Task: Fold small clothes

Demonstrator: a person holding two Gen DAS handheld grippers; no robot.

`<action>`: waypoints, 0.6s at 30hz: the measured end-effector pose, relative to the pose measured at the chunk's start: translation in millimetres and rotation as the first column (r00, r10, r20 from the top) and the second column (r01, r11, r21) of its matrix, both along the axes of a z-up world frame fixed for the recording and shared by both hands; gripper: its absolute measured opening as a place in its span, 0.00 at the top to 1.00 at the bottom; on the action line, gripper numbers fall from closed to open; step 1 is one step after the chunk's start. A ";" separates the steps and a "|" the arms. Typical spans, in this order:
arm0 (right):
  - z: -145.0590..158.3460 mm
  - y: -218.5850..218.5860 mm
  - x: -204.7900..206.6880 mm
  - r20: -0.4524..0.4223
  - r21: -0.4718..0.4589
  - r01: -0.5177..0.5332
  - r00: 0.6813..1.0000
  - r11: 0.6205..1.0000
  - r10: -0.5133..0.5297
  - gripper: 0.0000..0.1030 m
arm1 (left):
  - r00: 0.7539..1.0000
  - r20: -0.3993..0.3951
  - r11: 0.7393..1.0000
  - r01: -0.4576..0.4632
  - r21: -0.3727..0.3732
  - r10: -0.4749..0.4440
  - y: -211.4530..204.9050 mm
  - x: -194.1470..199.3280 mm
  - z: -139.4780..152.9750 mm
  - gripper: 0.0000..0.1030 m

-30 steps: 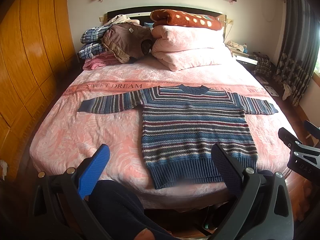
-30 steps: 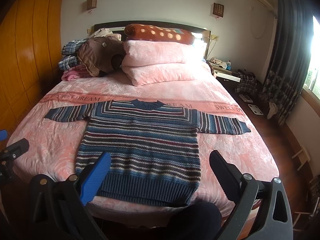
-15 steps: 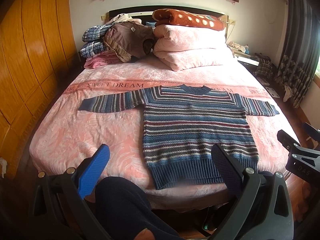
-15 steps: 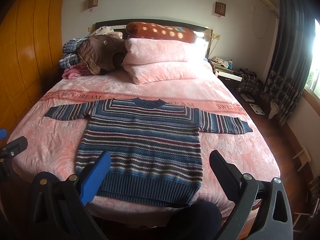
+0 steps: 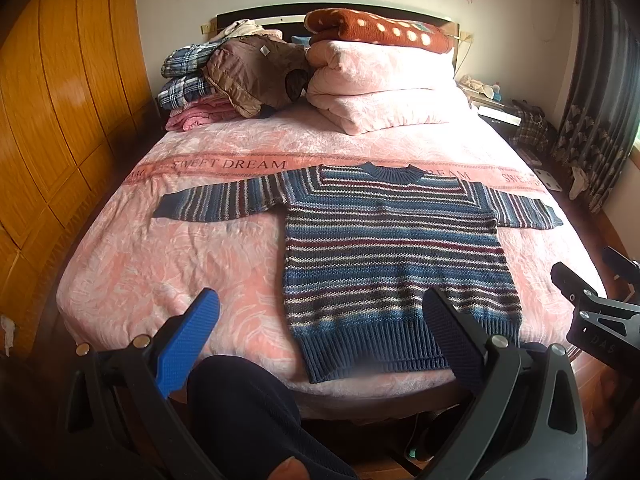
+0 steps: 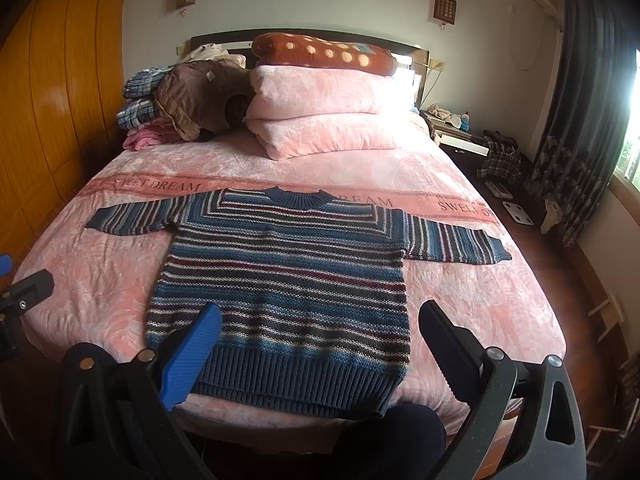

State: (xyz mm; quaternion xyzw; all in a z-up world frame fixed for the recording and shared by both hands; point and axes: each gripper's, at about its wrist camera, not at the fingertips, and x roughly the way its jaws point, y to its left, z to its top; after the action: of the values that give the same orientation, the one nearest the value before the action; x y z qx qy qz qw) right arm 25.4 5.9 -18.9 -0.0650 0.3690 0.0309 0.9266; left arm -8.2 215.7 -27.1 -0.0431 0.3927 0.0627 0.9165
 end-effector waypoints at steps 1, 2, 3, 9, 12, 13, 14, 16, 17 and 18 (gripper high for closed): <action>-1.5 -0.5 2.2 -0.002 -0.002 0.001 1.000 1.000 -0.001 0.04 | 1.000 -0.003 1.000 0.001 0.000 -0.001 -0.1 2.1 -1.1 0.03; -3.2 -1.2 4.8 -0.005 -0.003 0.003 1.000 1.000 -0.003 0.04 | 1.000 -0.006 1.000 0.001 0.000 -0.001 -1.4 4.1 -2.0 0.03; -5.2 -1.7 7.7 -0.009 -0.005 0.004 1.000 1.000 -0.004 0.04 | 1.000 -0.010 1.000 0.002 0.000 -0.002 -2.1 6.5 -3.0 0.03; -21.3 -9.0 30.4 -0.039 -0.004 -0.010 0.999 1.000 0.010 0.04 | 0.999 -0.039 1.000 0.008 0.006 -0.007 -6.7 25.3 -11.4 0.03; -37.5 -26.1 50.5 -0.045 0.070 -0.030 0.998 0.997 0.033 0.04 | 0.998 -0.060 1.000 0.011 0.007 -0.011 -10.0 38.3 -18.2 0.03; -44.6 -34.9 58.5 -0.046 0.127 -0.061 0.997 0.990 0.067 0.04 | 0.998 -0.067 1.000 0.013 0.009 -0.012 -11.5 43.4 -21.1 0.02; -52.5 -44.4 67.5 -0.064 0.170 -0.066 0.995 0.983 0.078 0.04 | 0.997 -0.075 1.000 0.013 0.010 -0.012 -12.3 49.6 -24.4 0.03; -71.5 -64.9 93.5 -0.138 0.207 -0.027 0.989 0.978 0.057 0.04 | 0.995 -0.092 1.000 0.025 0.004 -0.025 -14.3 63.6 -34.2 0.03; -81.4 -77.2 107.7 -0.176 0.216 -0.004 0.984 0.976 0.043 0.04 | 0.994 -0.099 0.999 0.048 -0.015 -0.049 -15.8 72.0 -41.8 0.03; -91.3 -92.2 121.5 -0.207 0.223 0.028 0.978 0.974 0.019 0.04 | 0.991 -0.099 0.995 0.088 -0.052 -0.093 -17.0 80.3 -50.6 0.03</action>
State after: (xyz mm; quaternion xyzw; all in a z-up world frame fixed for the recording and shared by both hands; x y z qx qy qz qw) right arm 146.9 -86.3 -110.2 0.0446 0.4580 0.0767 0.8845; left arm 72.1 198.7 -77.7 -0.0439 0.4415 0.0137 0.8961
